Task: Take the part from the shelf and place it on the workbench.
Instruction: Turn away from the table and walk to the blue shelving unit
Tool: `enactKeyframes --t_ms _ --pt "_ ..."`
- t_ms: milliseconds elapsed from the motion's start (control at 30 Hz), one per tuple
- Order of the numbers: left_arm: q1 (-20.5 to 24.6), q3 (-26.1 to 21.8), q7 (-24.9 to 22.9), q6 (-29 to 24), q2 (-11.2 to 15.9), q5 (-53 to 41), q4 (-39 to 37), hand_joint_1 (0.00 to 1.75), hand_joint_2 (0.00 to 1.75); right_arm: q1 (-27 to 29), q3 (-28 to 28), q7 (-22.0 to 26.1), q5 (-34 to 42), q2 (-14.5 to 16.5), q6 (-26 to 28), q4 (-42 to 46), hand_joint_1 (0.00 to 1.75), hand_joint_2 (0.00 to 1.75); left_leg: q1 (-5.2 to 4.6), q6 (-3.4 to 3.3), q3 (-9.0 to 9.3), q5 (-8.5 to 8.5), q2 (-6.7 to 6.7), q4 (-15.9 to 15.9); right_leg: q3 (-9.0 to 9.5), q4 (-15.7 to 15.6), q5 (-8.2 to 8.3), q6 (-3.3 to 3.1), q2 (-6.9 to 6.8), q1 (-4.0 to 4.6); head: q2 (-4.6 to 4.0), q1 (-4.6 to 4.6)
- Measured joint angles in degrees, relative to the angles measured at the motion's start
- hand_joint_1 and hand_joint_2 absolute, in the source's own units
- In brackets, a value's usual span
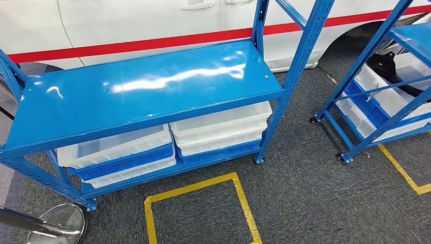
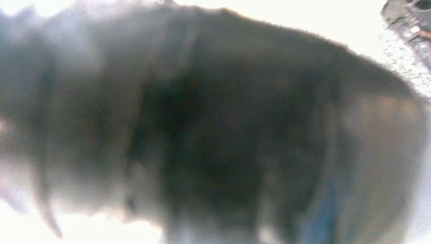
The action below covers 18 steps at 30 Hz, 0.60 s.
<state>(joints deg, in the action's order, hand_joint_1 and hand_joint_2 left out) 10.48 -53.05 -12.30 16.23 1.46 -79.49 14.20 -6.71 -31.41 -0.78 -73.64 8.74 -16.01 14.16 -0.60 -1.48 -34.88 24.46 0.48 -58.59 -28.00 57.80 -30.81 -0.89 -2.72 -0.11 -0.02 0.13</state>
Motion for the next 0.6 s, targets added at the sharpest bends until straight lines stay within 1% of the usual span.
enactKeyframes --t_ms 100,167,233,267,300,333,367,433,467,500,533,600 --pt "0.0 -1.1 -0.4 -2.9 -1.1 -0.2 0.0 0.00 0.00 1.3 -2.6 -0.8 3.4 -0.2 -1.4 0.0 0.00 0.00 -0.01 -0.01 0.06 0.00 -0.01 0.0 0.07 0.0 0.01 0.03 -0.01 -0.11 0.00 0.00" --pt "-0.1 -1.0 -2.0 -2.5 -2.2 -2.9 0.0 0.00 0.00 2.4 -4.1 -1.8 4.0 -0.4 -3.1 0.0 0.00 0.00 -0.01 -0.02 0.08 0.01 -0.01 0.0 0.10 0.0 0.01 0.04 -0.01 -0.12 0.00 0.00" --pt "-0.3 -0.2 -4.7 -2.4 -3.3 -6.4 0.1 0.00 0.00 3.4 -5.3 -5.5 3.8 -0.6 -4.3 0.2 0.00 0.00 -0.01 -0.03 0.09 0.02 -0.02 0.0 0.11 0.0 0.01 0.05 0.00 -0.11 0.00 0.00" --pt "-0.6 0.7 -5.7 -3.9 -3.8 -7.9 0.4 0.00 0.00 3.9 -5.9 -8.1 3.3 -0.6 -4.1 0.7 0.00 0.00 -0.01 -0.03 0.11 0.02 0.00 0.0 0.11 0.0 0.01 0.05 0.01 -0.11 0.00 0.00" --pt "-0.9 2.0 -5.6 -6.9 -4.5 -9.0 0.8 0.00 0.00 4.6 -6.4 -10.0 1.8 -0.5 -3.1 1.8 0.00 0.00 0.00 -0.04 0.13 0.03 0.00 0.0 0.11 0.0 0.00 0.06 0.01 -0.11 0.00 0.00" --pt "-1.4 4.1 -3.7 -11.6 -5.4 -9.6 1.2 0.00 0.00 5.9 -6.1 -10.2 -1.2 0.1 -0.6 3.7 0.00 0.00 0.00 -0.04 0.14 0.02 -0.03 0.0 0.12 0.0 -0.03 0.10 -0.02 -0.13 0.00 -0.01" --pt "-1.8 7.3 0.1 -17.6 -6.6 -9.9 1.5 0.00 0.00 7.5 -4.9 -7.9 -5.1 0.8 3.3 6.4 0.00 0.00 -0.01 -0.05 0.15 0.02 -0.09 0.0 0.14 0.0 -0.05 0.14 -0.09 -0.15 0.00 -0.01" --pt "-2.0 15.6 8.8 -29.0 -9.2 -10.3 1.8 0.00 0.00 11.1 -0.5 2.4 -11.2 2.3 11.1 12.3 0.00 0.00 -0.04 -0.06 0.14 0.02 -0.26 0.0 0.21 0.0 -0.11 0.23 -0.22 -0.17 0.00 -0.02" --pt "-1.8 19.8 11.7 -32.3 -10.3 -10.3 1.8 0.00 0.00 12.4 1.8 7.7 -12.3 2.7 13.2 14.8 0.00 0.00 -0.05 -0.05 0.17 0.02 -0.29 0.0 0.25 0.0 -0.11 0.24 -0.24 -0.14 0.00 -0.01" --pt "-1.4 23.3 13.1 -33.8 -11.3 -10.2 1.8 0.00 0.00 13.2 3.7 11.6 -12.3 3.0 14.0 16.7 0.00 0.00 -0.05 -0.05 0.21 0.03 -0.28 0.0 0.30 0.0 -0.11 0.24 -0.23 -0.11 0.00 0.00" --pt "-1.0 26.1 13.8 -34.3 -12.1 -10.1 1.8 0.00 0.00 13.7 5.2 13.7 -12.4 3.2 14.1 18.2 0.00 0.00 -0.05 -0.05 0.28 0.04 -0.25 0.0 0.36 0.0 -0.11 0.24 -0.20 -0.09 0.00 0.01" --pt "-0.8 30.2 14.6 -34.3 -13.4 -9.6 1.8 0.00 0.00 14.4 7.3 14.8 -12.4 3.6 14.5 20.0 0.00 0.00 -0.05 -0.05 0.37 0.05 -0.20 0.0 0.44 0.0 -0.10 0.25 -0.15 -0.08 0.00 0.01"
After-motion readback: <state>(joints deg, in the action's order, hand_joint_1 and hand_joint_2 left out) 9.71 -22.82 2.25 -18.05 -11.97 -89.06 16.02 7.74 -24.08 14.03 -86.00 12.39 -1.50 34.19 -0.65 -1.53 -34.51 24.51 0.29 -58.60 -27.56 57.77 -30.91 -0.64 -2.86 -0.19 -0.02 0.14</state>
